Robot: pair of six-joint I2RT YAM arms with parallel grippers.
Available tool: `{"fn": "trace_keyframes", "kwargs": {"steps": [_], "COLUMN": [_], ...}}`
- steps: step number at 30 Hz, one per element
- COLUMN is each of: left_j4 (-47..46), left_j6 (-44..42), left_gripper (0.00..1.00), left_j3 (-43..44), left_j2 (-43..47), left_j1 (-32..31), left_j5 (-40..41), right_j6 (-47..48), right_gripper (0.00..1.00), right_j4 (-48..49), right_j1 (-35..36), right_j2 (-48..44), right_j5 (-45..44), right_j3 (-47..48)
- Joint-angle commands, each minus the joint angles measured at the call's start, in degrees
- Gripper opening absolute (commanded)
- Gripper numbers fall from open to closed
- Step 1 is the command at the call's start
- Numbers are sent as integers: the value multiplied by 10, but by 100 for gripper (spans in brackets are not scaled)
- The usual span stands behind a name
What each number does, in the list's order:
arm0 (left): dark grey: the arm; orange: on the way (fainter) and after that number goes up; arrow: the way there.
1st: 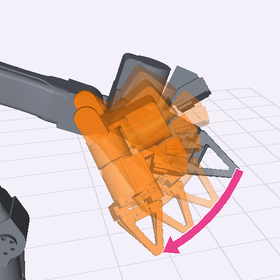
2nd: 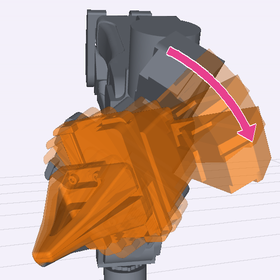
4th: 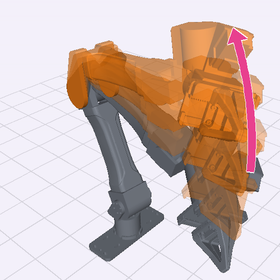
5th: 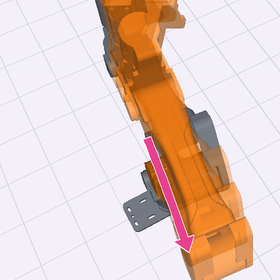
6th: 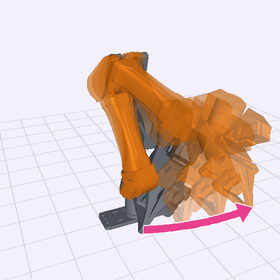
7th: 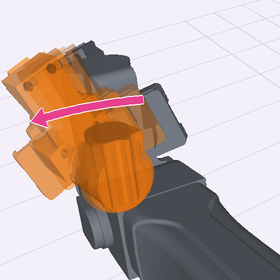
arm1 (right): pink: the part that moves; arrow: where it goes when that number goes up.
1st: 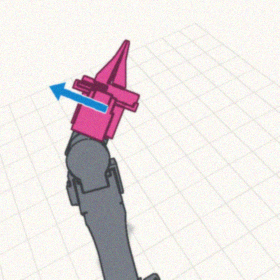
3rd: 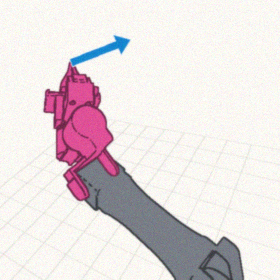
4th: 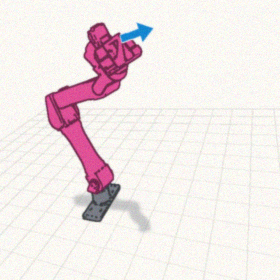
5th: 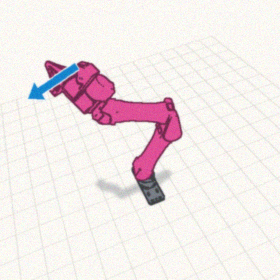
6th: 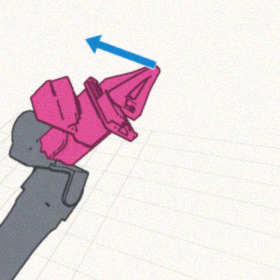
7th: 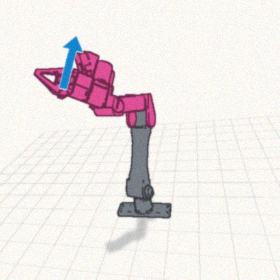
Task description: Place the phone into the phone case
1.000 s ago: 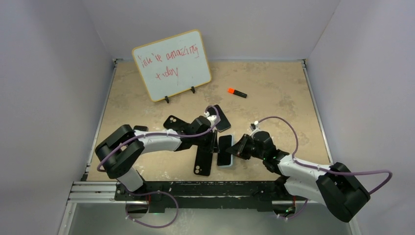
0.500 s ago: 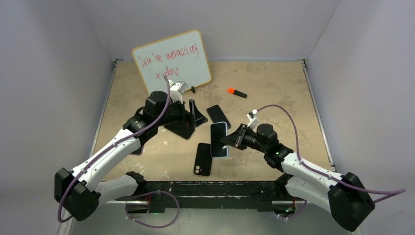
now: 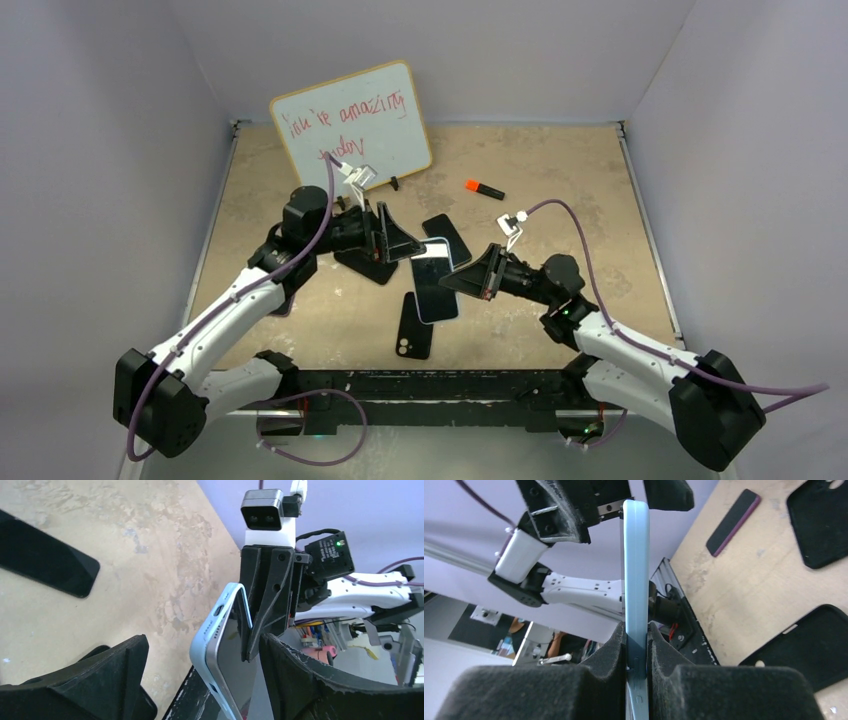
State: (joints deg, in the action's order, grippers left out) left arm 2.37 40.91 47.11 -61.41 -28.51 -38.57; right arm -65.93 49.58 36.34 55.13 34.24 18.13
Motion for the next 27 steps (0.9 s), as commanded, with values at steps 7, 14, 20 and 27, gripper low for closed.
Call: {"fn": "trace_keyframes", "kwargs": {"steps": [7, 14, 20, 27], "left_j4": [-182, -229, -190, -137], "left_j6": [111, 152, 145, 122], "left_gripper": [74, 17, 0, 47], "left_j3": [-45, -71, -64, -27], "left_j2": [23, 31, 34, 34], "left_j1": [4, 4, 4, 4], "left_j5": [-74, -81, -64, -63], "right_j6": [-44, -55, -43, -50], "right_gripper": [0, 0, 0, 0], "right_j4": [120, 136, 110, 86], "right_j1": [2, 2, 2, 1], "right_j2": [-8, -1, 4, -15], "right_j5": [34, 22, 19, -20], "right_j3": [31, 18, 23, 29]}}
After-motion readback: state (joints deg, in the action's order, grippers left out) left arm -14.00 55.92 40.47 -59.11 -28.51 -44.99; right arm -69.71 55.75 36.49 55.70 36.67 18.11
